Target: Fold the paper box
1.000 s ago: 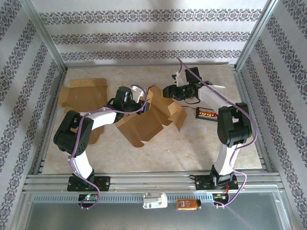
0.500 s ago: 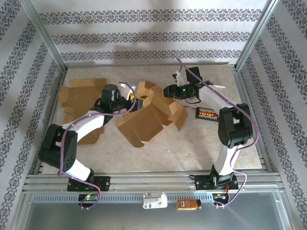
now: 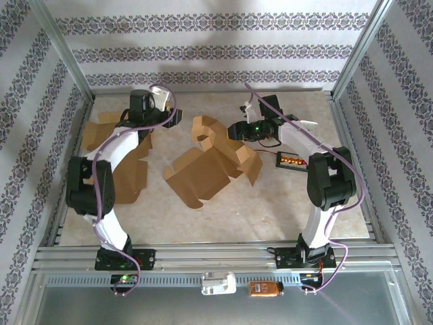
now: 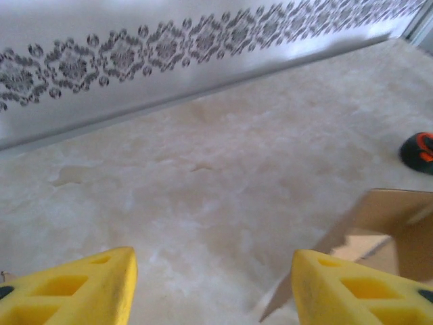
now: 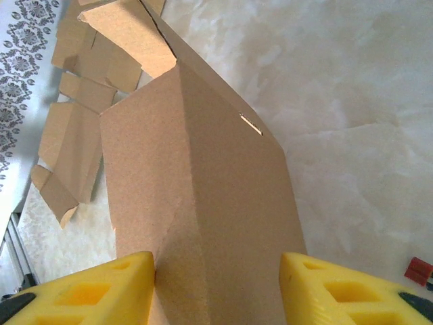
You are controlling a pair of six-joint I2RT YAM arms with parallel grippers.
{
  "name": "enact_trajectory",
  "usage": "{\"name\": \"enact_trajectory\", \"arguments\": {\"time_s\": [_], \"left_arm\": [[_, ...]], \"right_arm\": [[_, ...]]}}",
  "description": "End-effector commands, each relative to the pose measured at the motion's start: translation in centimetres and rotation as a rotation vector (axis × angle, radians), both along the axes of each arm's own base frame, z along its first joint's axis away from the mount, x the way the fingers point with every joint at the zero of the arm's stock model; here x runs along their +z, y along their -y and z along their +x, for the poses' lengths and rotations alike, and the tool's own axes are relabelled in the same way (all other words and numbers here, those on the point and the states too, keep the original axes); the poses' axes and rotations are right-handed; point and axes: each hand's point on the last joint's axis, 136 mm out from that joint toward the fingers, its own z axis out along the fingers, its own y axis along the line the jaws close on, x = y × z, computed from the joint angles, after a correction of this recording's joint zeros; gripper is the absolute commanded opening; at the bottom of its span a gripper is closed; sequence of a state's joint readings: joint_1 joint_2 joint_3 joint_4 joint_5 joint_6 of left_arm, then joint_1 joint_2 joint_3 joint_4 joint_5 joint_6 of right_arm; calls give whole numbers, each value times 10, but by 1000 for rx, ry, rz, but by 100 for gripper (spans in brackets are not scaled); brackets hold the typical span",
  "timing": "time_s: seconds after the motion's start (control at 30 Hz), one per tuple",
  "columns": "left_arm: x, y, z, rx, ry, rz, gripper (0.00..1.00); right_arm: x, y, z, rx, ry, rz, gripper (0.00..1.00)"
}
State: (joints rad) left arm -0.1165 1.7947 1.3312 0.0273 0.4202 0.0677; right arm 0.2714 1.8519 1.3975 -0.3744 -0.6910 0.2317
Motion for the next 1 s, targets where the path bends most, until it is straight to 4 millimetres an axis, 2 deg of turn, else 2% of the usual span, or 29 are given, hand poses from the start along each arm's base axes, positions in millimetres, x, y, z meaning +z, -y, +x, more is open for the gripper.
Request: {"name": "enact_trajectory", "arguments": {"time_s": [0.0, 0.13, 0.23, 0.37, 0.47, 0.57, 0.77, 0.97], "left_arm": [[-37, 2, 10, -6, -121, 31, 59], [-55, 11, 30, -19, -153, -18, 58], [-62, 28, 30, -96, -178, -60, 58], [-61, 64, 9, -280, -207, -97, 55], [-60, 81, -7, -356, -239, -122, 51], [-53, 87, -15, -374, -250, -178, 47], [-35, 91, -25, -391, -225, -236, 47], [-43, 101, -41, -439, -255, -255, 48]], "right_arm": [[-19, 7, -15, 0, -55, -67, 51], [-18, 5, -15, 6, -55, -66, 51], [-18, 5, -14, 7, -53, -71, 51], [-17, 6, -13, 5, -52, -73, 51], [-18, 6, -12, 3, -52, -76, 51], [-18, 6, -12, 3, -52, -75, 51], [-20, 6, -12, 4, -54, -79, 51], [-20, 5, -12, 7, -58, -74, 51]]}}
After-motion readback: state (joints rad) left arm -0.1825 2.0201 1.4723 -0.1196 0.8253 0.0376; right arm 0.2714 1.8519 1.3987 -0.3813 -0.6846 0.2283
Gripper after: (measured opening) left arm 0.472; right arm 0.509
